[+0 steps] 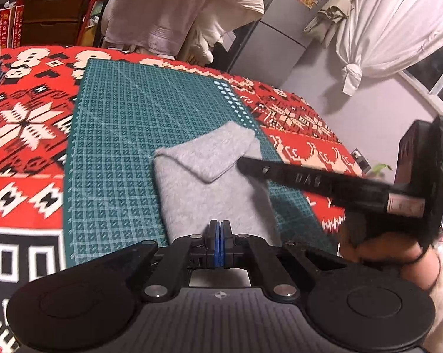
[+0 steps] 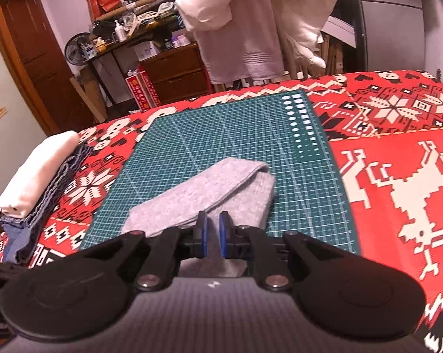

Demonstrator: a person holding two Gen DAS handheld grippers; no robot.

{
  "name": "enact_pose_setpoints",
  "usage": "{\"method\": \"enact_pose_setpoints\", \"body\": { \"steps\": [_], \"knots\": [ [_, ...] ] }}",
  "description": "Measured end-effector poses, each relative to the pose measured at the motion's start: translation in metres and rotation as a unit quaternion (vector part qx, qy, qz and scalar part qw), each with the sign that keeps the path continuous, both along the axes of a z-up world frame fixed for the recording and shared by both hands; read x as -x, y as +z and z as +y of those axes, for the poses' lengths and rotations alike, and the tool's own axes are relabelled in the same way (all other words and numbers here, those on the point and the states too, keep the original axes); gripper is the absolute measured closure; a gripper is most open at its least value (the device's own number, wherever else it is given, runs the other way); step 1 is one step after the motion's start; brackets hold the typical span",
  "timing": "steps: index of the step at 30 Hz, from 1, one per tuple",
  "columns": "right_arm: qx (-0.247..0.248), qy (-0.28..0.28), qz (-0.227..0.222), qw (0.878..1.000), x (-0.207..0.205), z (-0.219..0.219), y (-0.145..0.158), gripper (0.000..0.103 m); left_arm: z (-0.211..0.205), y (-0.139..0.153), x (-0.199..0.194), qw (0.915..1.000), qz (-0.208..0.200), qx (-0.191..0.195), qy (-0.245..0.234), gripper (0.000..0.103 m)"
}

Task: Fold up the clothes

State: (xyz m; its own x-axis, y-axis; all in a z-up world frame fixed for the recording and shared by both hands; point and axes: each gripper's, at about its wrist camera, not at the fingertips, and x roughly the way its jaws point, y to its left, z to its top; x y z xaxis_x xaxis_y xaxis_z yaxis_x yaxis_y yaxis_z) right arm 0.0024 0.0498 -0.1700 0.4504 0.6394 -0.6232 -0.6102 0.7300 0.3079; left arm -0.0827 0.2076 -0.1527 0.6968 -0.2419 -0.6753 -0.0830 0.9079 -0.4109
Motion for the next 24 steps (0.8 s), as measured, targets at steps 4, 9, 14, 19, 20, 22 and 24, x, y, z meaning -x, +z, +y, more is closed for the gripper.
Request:
{"method": "enact_pose_setpoints", "body": {
  "steps": [4, 9, 14, 19, 20, 22, 24],
  "knots": [
    [0.003, -0.012, -0.01, 1.0, 0.005, -0.003, 0.008, 0.093, 0.006, 0.004, 0.019, 0.9999, 0.001, 0.009, 0.004, 0.102],
    [-0.02, 0.012, -0.004, 1.0, 0.032, -0.012, 0.022, 0.093, 0.004, 0.01, 0.039, 0.9998, -0.007, 0.018, -0.006, 0.102],
    [-0.011, 0.056, 0.016, 0.998, 0.073, -0.013, 0.021, 0.093, -0.005, 0.005, 0.045, 0.9996, 0.0, 0.018, -0.023, 0.102],
    [0.024, 0.092, 0.019, 0.995, 0.103, -0.009, 0.013, 0.094, -0.01, -0.001, 0.046, 0.9997, 0.007, 0.003, -0.025, 0.102],
    [0.03, 0.092, 0.019, 0.995, 0.106, -0.009, 0.01, 0.094, -0.011, -0.002, 0.046, 0.9997, 0.008, 0.001, -0.025, 0.102],
    [0.035, 0.092, 0.016, 0.995, 0.109, -0.009, 0.007, 0.096, -0.014, -0.003, 0.045, 0.9995, 0.008, -0.01, -0.028, 0.101],
    [0.04, 0.092, 0.012, 0.995, 0.111, -0.009, 0.005, 0.098, -0.017, -0.002, 0.046, 0.9992, 0.006, -0.023, -0.032, 0.101]
  ]
}}
